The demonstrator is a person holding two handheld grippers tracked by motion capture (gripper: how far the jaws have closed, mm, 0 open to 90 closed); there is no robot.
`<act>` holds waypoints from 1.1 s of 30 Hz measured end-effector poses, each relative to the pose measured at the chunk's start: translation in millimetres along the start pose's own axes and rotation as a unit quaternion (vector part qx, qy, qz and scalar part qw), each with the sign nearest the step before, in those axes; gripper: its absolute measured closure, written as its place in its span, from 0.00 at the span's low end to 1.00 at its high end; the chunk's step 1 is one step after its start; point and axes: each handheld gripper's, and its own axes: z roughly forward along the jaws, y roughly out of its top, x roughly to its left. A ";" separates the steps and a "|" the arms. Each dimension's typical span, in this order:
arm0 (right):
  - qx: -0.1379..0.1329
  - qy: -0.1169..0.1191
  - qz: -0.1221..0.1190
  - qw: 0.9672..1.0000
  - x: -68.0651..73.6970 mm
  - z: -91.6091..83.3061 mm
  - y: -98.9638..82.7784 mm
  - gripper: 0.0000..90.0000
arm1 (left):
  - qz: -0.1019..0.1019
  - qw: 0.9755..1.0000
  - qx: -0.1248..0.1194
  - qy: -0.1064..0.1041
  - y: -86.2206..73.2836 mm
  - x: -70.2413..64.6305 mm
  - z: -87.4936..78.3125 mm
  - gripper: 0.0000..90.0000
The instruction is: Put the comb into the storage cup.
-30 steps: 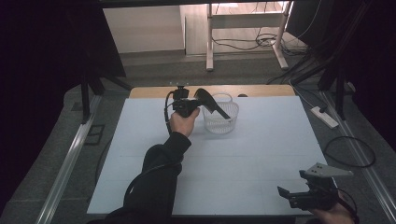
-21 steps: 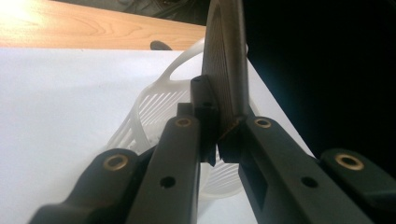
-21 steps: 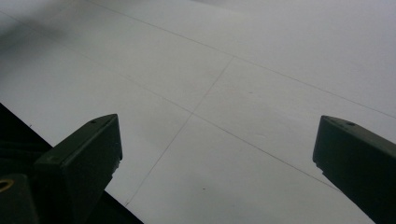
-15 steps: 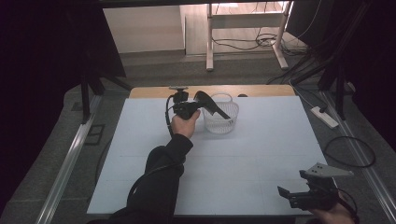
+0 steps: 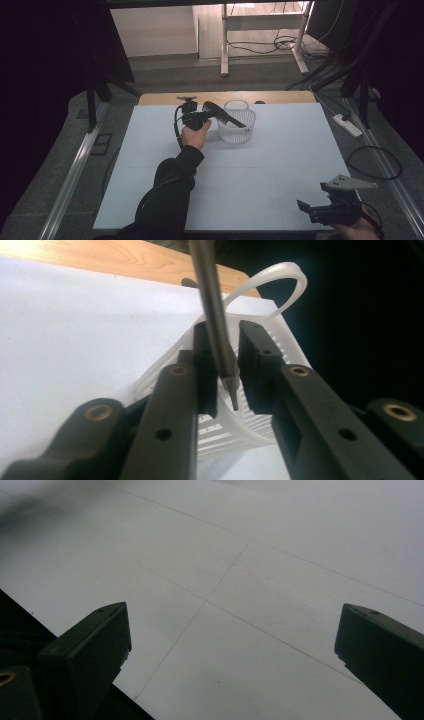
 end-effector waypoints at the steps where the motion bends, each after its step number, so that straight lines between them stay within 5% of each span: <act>1: 0.000 0.000 0.000 1.000 0.0 0.0 0.0 0.02 | 0.003 1.000 0.001 0.001 0.3 -0.1 -0.2 0.82; 15: 0.000 0.000 -0.002 1.000 0.5 0.2 0.1 0.02 | 0.021 0.999 0.005 0.024 3.8 -2.0 -3.7 0.59; 33: 0.001 0.000 -0.001 1.000 0.6 0.7 0.3 0.02 | 0.085 0.995 0.022 0.048 8.9 -8.4 -11.0 0.35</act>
